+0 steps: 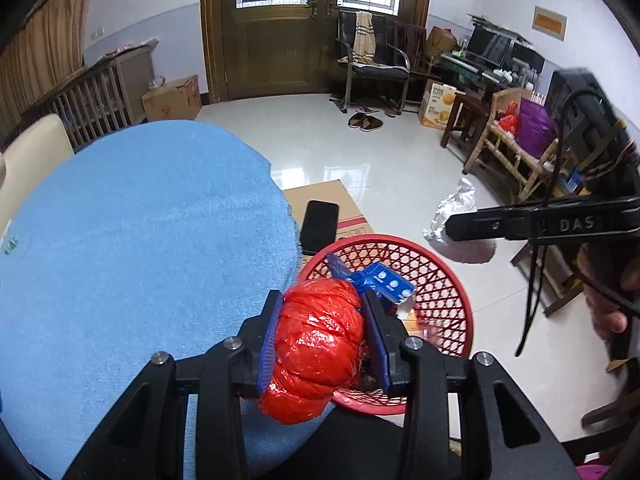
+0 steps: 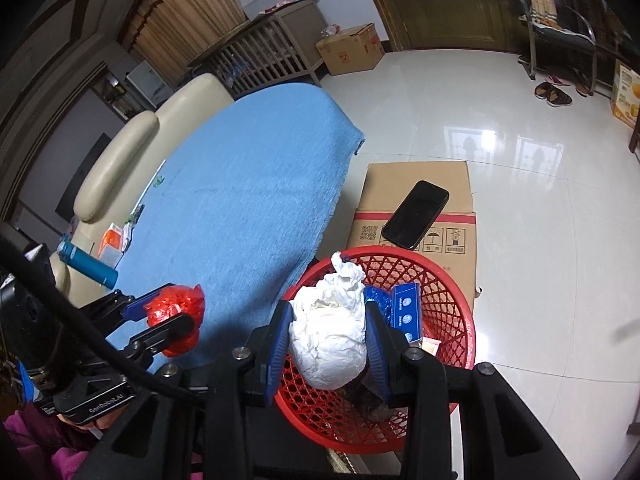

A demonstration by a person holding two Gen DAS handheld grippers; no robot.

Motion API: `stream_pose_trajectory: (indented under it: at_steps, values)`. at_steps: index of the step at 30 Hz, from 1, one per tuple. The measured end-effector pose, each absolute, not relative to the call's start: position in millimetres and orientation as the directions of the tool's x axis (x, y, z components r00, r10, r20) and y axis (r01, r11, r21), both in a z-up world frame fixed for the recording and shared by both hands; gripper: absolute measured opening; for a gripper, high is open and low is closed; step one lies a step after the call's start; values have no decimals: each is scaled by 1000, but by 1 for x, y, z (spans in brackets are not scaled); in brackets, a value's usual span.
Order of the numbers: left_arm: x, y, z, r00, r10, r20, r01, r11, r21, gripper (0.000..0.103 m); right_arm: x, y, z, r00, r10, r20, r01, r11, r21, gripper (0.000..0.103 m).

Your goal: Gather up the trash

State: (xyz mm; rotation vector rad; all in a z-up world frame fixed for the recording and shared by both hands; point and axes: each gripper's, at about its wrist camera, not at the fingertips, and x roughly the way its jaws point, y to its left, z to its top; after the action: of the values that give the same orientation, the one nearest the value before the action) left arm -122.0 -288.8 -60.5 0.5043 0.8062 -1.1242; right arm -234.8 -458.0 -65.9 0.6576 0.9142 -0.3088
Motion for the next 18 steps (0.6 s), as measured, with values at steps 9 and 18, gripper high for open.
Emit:
stream_pose_trajectory:
  at_steps: [9,18]
  values:
    - [-128,-293,-63,243,-570,-785,931,364,24,41,-231,-454,-67,582,39,-812,510,760,402,39]
    - [-127,-301,-73,225,-554,-802,935,354,18,41,-228,-452,-86,561,73,-824,522,742,421,39]
